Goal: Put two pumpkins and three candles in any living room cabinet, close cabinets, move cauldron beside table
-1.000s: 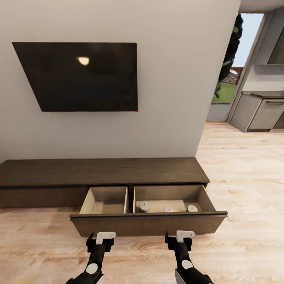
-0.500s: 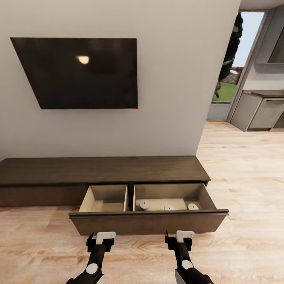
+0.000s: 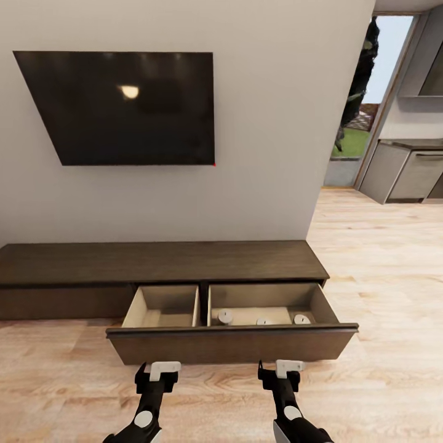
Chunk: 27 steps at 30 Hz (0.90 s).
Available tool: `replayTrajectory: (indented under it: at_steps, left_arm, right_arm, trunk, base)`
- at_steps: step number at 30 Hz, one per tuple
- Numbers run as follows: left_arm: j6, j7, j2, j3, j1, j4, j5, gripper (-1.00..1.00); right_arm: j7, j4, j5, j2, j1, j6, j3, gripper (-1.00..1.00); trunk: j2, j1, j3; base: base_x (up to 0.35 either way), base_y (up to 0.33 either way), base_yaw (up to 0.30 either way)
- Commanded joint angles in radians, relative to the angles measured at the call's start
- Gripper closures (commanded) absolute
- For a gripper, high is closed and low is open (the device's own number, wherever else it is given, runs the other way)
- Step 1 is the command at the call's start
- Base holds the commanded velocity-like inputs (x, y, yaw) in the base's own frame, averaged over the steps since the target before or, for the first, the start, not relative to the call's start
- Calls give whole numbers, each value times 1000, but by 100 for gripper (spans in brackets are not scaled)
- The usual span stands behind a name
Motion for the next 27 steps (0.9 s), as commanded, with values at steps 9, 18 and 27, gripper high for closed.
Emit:
replayTrajectory:
  at_steps: [9,18,27]
  left_arm:
    - [-4,6,0,-9,-1,1,9,-100]
    - [-4,6,1,-9,-1,1,9,-100]
    - [-4,6,1,-9,-1,1,9,-100]
  right_arm:
    - [-8,1,9,0,-1,0,-2,-100]
    - [-8,1,9,0,-1,1,-3,-100]
    - [-8,2,9,-1,-1,2,-3,-100]
  trunk:
    - [-64,35,-29]
    - [-127,69,-57]
    - [-190,104,-86]
  base:
    - [0,0,0]
    - [0,0,0]
    - [0,0,0]
